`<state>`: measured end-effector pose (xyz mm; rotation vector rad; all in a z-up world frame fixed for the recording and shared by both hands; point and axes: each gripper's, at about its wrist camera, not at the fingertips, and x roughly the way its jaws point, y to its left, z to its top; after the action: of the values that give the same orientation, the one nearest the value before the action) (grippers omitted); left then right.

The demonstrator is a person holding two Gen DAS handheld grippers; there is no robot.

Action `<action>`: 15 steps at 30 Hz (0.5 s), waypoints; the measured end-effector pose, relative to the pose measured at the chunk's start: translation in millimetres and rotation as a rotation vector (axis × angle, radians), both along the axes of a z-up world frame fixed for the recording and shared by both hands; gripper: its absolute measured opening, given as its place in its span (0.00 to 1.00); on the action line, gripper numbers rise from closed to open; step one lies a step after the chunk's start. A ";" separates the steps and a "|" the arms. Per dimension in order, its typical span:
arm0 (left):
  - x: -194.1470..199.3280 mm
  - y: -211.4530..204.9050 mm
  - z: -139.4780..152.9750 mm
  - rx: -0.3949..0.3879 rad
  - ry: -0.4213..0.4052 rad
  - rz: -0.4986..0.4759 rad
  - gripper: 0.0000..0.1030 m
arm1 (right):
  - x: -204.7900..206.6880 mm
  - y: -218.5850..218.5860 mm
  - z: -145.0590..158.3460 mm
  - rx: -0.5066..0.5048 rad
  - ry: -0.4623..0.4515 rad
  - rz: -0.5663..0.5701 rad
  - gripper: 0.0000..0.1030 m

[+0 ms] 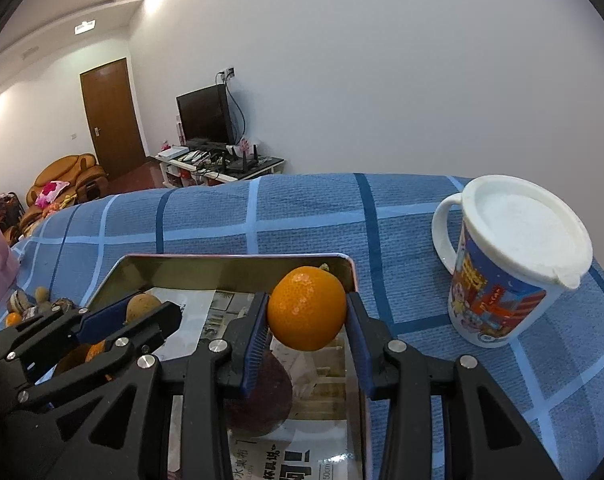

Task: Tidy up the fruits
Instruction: 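Lower and open the right gripper in the tin while the left releases the brown fruit there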

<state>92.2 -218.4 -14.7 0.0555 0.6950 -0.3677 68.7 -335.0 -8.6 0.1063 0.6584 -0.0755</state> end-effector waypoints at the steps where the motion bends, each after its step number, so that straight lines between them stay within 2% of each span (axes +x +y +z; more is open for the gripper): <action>1: 1.0 -0.3 -0.8 0.000 0.003 0.002 0.27 | 0.3 -0.3 -0.1 0.003 0.001 0.002 0.39; 12: 5.2 -3.7 -3.2 0.012 0.008 0.030 0.28 | 5.8 -3.1 -2.8 0.028 0.020 0.017 0.40; 15: 4.7 -2.3 -2.8 0.013 0.007 0.043 0.33 | 5.7 -4.2 -3.1 0.032 0.018 0.011 0.40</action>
<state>97.0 -220.8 -17.6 0.0516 0.7042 -0.3222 74.5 -339.2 -11.7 0.1327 0.6781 -0.0549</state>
